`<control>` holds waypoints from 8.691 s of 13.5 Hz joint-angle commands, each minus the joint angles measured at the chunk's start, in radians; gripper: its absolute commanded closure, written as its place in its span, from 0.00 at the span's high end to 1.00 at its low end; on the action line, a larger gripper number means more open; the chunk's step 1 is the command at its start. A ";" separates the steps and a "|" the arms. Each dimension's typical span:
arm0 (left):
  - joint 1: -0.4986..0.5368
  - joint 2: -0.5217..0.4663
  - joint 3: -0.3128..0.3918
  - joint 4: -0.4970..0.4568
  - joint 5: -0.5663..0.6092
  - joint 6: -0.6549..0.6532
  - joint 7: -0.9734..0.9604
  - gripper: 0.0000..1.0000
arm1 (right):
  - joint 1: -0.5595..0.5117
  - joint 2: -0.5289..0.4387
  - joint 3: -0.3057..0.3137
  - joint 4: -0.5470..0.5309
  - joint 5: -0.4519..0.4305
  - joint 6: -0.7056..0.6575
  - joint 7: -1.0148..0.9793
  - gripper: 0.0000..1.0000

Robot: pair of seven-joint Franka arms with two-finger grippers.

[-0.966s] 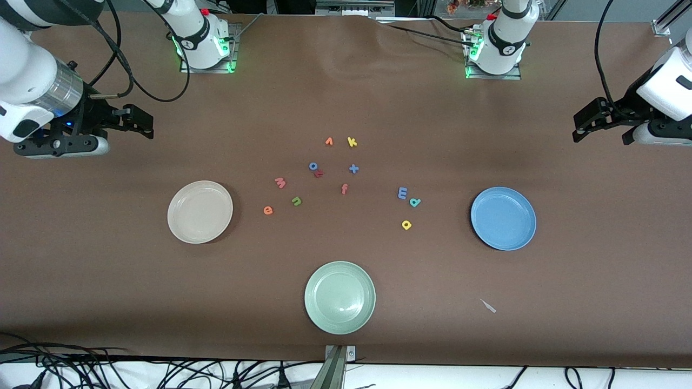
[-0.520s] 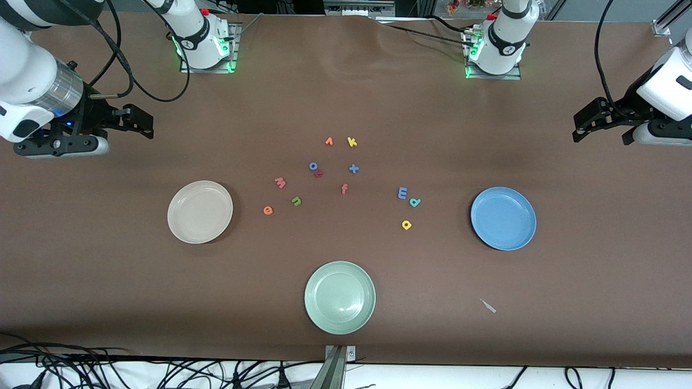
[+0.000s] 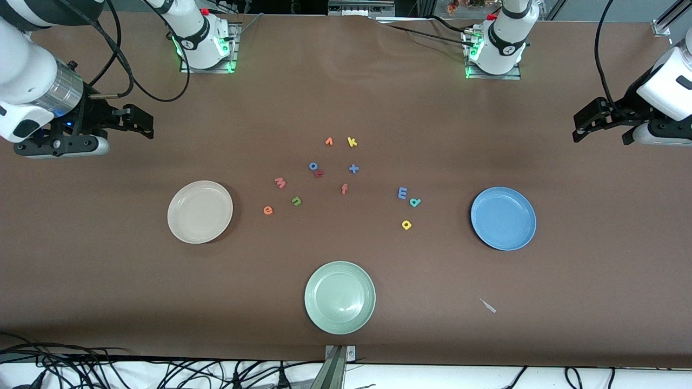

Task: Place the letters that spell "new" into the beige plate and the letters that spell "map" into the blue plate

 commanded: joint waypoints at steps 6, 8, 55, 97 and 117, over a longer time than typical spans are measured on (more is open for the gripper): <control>0.004 0.008 -0.005 0.023 0.025 -0.019 0.016 1.00 | 0.000 -0.005 0.000 0.002 -0.014 -0.014 -0.015 1.00; 0.004 0.008 -0.005 0.025 0.024 -0.019 0.016 1.00 | 0.000 -0.005 0.000 0.002 -0.014 -0.014 -0.016 1.00; 0.002 0.008 -0.007 0.025 0.025 -0.019 0.014 1.00 | 0.000 -0.008 -0.002 -0.005 -0.014 -0.014 -0.021 1.00; -0.145 0.445 -0.028 0.005 -0.044 0.153 -0.836 1.00 | 0.121 0.277 0.087 -0.287 -0.005 0.696 0.264 1.00; -0.432 0.616 -0.030 -0.254 -0.058 0.731 -1.632 0.86 | 0.212 0.567 0.080 -0.301 -0.106 1.061 0.369 0.82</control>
